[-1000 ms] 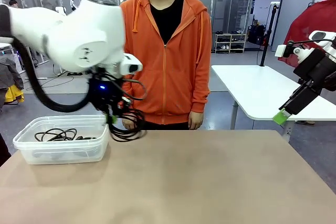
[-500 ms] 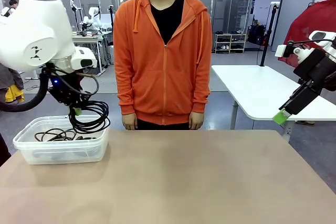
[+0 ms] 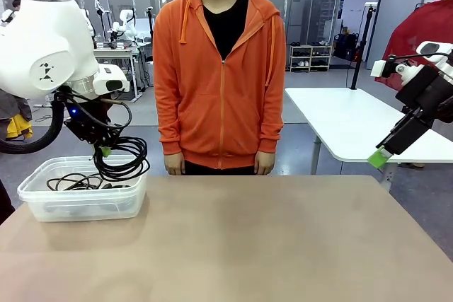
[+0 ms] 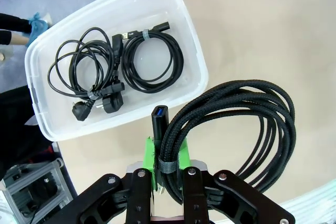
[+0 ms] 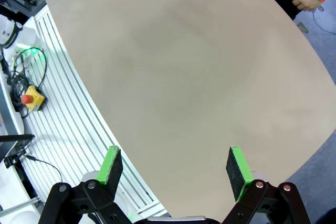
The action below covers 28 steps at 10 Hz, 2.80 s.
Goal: Organize and store the cables.
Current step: Place the USB Extension Cable into the Organizing box.
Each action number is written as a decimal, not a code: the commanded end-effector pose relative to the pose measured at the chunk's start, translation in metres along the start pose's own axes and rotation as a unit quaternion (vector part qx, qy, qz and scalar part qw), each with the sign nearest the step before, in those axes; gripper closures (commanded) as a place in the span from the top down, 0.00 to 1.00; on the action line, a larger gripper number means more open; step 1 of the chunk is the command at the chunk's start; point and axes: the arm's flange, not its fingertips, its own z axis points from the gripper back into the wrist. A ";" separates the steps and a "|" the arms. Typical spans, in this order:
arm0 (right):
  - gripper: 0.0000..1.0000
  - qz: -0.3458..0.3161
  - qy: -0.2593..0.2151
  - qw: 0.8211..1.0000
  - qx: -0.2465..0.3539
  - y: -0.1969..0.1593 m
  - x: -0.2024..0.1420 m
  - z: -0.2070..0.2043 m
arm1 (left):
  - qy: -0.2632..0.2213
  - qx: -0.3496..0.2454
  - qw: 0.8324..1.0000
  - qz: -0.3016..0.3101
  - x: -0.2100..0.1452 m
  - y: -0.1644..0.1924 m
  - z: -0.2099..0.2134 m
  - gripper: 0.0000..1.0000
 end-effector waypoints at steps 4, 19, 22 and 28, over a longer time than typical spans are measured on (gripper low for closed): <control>1.00 -0.011 -0.002 1.000 -0.003 0.000 0.003 0.001 | -0.006 -0.008 1.000 0.017 0.018 0.022 -0.004 0.19; 1.00 -0.011 -0.002 1.000 -0.003 0.000 0.003 0.001 | 0.090 -0.054 0.989 0.106 0.101 0.112 -0.189 0.19; 1.00 -0.011 -0.002 1.000 -0.003 0.000 0.003 0.001 | 0.122 -0.060 0.986 0.101 0.097 0.105 -0.216 0.19; 1.00 -0.011 -0.002 1.000 -0.003 0.000 0.003 0.001 | 0.126 -0.051 0.986 0.095 0.091 0.097 -0.210 0.39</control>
